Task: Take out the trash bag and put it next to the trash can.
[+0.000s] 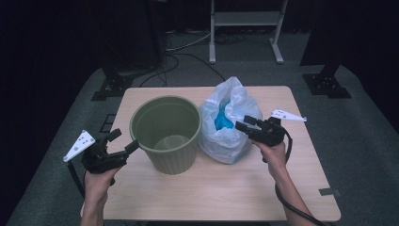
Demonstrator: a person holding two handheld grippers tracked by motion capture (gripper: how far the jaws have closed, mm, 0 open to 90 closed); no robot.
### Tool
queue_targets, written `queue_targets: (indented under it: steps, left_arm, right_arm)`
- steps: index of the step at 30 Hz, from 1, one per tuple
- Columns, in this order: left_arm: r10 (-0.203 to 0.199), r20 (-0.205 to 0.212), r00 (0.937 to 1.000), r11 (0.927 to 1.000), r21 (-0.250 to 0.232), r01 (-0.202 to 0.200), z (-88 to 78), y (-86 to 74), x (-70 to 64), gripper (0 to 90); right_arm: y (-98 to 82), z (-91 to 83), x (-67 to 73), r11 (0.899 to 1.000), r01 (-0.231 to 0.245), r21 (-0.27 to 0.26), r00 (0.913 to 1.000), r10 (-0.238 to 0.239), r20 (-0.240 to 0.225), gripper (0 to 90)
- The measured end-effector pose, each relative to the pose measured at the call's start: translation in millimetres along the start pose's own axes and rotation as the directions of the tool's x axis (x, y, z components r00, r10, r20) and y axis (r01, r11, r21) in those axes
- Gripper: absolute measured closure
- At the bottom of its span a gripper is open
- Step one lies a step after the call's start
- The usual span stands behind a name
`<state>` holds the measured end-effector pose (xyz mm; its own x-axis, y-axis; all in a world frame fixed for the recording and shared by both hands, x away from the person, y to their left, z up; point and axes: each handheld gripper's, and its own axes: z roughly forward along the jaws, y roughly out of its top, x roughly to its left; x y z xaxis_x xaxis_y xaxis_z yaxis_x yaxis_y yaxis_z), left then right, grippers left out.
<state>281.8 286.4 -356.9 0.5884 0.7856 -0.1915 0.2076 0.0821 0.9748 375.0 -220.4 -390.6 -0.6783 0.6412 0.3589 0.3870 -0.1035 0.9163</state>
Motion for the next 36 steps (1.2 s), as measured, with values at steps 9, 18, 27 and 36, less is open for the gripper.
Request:
queue_targets:
  steps: [9, 18, 27, 36]
  left_arm:
    - [0.004, -0.004, 1.0, 0.9999, 0.01, -0.004, 0.1, -2.1, 0.1, 7.7]
    - [0.002, -0.007, 1.0, 0.9999, 0.015, -0.001, -1.0, -4.2, 1.5, 7.7]
    - [-0.009, -0.007, 0.9999, 0.9999, 0.008, 0.009, -3.9, -4.7, 4.6, 7.7]
    - [-0.014, -0.014, 0.9998, 0.9999, 0.0, 0.014, -7.4, -4.1, 6.7, 7.7]
  right_arm:
    - [-7.0, -27.3, -5.2, 1.0, -0.006, -0.01, 0.9997, 0.006, 0.025, 37.6]
    - [-23.0, -46.0, -17.6, 0.999, -0.047, -0.011, 0.9975, 0.048, 0.052, 36.3]
    - [-38.3, -54.4, -25.5, 0.998, -0.064, 0.007, 0.9957, 0.063, 0.068, 32.8]
    - [-54.7, -58.4, -29.1, 0.996, -0.085, 0.023, 0.9929, 0.083, 0.085, 31.0]
